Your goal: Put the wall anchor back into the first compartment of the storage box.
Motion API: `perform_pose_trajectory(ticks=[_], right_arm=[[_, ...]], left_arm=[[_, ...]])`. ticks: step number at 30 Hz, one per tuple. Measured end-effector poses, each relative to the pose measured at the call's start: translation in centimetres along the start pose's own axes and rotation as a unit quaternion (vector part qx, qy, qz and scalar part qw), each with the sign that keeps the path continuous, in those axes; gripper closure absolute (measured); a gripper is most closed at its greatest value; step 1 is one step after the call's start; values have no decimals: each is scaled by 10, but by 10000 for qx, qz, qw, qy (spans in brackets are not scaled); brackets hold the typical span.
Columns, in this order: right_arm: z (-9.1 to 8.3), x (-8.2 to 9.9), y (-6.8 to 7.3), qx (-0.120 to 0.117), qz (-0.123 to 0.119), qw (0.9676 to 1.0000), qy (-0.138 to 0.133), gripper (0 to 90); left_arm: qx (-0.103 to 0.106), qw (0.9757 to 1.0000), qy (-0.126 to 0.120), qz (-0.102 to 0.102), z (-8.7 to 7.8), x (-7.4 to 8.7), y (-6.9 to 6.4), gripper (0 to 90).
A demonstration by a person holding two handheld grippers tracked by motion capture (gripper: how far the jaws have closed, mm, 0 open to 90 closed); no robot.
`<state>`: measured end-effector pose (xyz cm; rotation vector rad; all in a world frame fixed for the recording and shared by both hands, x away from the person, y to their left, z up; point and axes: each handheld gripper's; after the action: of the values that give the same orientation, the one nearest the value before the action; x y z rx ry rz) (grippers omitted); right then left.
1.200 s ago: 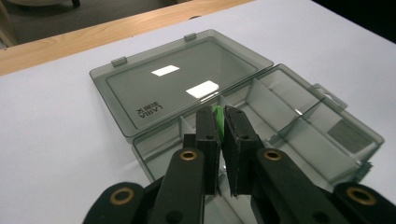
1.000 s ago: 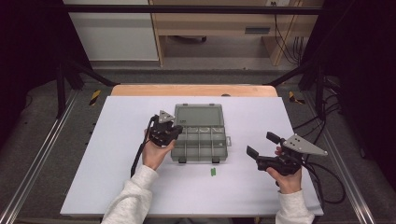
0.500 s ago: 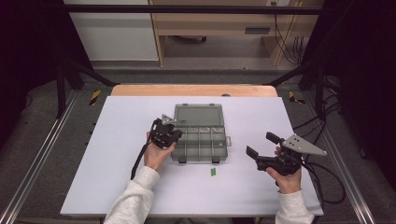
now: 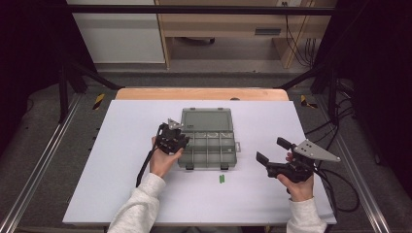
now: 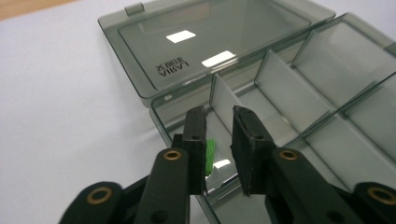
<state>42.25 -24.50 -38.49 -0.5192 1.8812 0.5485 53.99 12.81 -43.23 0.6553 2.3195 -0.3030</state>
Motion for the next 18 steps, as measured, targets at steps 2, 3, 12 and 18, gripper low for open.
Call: perform_pose_trajectory(ticks=[2, 3, 12, 18], right_arm=[[-1, 0, 0, -9, -6, 10000, 9, 50], [-1, 0, 0, -6, -13, 10000, 14, 50], [-1, 0, 0, 6, -13, 10000, -3, 50], [-1, 0, 0, 1, -3, 10000, -6, 49]], left_arm=[[49, 9999, -101, 13, -8, -1, -1, 681], [54, 9998, -182, -14, -12, -1, -2, 651], [291, 9966, -766, -9, -44, 4, -22, 352], [449, 9939, -1011, 32, -58, 15, -39, 206]])
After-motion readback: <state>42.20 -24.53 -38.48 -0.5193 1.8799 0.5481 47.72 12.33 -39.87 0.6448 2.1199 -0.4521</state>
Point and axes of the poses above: each handheld gripper's, and its own axes: z roughly forward along the jaws, x roughly out of its underside, y roughly to its left, and after that the axes turned 7 degrees about y, right-handed
